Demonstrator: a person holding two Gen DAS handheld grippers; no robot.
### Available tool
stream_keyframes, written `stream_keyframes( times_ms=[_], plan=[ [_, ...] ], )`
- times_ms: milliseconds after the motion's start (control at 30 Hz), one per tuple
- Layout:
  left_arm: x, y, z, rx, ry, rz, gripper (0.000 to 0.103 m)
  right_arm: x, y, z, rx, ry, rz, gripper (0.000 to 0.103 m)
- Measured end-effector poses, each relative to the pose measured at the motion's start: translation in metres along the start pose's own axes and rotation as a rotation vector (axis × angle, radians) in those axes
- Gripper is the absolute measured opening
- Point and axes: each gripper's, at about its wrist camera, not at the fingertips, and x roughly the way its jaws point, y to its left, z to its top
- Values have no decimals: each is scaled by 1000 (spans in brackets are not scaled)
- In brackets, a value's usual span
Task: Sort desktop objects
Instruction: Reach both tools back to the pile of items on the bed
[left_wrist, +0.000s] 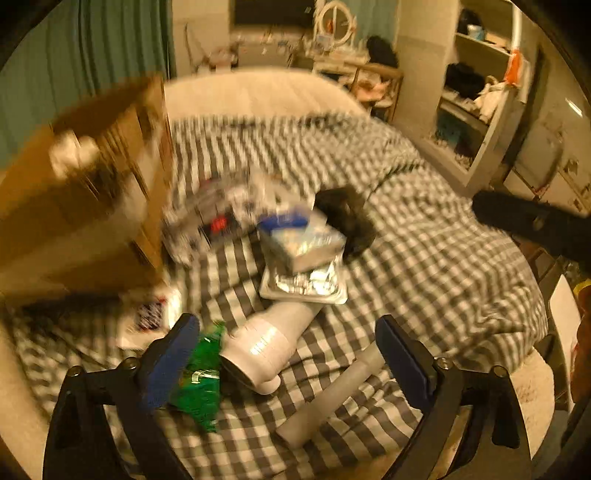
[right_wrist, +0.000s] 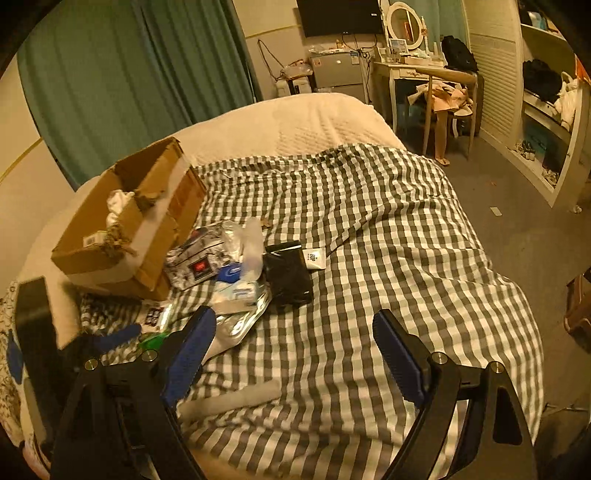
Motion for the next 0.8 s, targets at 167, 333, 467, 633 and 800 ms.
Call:
stream_keyframes(
  times_ms=[167, 333, 467, 633, 800],
  plan=[
    [40, 10, -5, -27, 117, 16, 83, 44, 2, 10, -13, 37, 19, 87],
    [61, 10, -8, -14, 165, 44, 67, 83, 8, 16, -14, 69, 42, 87],
    [60, 12, -8, -18, 139, 40, 54, 109, 4, 22, 21, 83, 56, 85],
    [57, 14, -9, -33, 127, 21, 54, 133, -7, 23, 75, 111, 60, 84],
    [53, 14, -8, -56, 108, -13, 53, 141, -13, 15, 139, 149, 92, 46]
  ],
)
